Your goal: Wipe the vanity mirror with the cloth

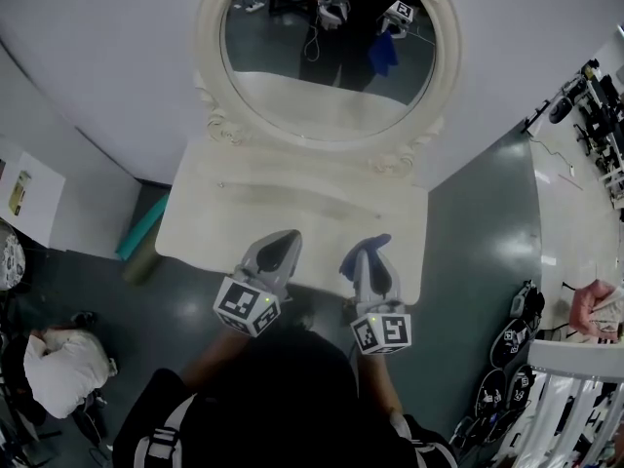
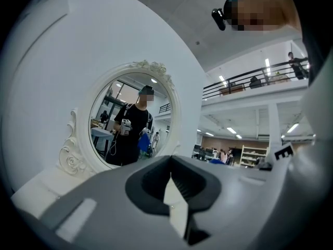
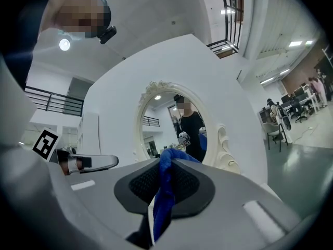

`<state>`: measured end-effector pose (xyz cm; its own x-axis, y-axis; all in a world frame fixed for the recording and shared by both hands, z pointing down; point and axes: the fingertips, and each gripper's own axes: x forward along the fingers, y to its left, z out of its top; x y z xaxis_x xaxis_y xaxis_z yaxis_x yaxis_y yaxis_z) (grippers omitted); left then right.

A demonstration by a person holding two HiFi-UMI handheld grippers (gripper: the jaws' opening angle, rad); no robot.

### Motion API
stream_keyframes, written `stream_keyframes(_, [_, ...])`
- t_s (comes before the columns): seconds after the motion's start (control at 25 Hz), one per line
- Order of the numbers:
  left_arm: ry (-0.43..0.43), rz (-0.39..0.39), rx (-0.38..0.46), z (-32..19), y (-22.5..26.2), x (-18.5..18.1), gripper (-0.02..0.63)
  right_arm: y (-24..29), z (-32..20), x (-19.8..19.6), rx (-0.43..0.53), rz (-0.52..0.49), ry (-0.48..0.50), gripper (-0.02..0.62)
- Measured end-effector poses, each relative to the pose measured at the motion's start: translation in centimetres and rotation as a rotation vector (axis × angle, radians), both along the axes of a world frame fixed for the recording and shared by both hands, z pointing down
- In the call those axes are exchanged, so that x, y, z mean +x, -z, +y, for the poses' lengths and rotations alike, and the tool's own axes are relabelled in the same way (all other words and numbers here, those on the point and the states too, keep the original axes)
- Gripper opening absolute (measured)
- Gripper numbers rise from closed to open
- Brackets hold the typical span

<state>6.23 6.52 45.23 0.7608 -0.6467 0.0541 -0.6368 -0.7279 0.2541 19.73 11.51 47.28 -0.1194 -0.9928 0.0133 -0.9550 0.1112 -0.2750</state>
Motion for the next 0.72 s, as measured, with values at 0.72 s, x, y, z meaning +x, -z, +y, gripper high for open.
stream_keyframes(0.72, [-0.014, 0.006, -0.007, -1.4, 0.5, 0.2, 0.006, 0.5, -1.3, -0.2, -0.011, 0.014, 0.010, 0.036])
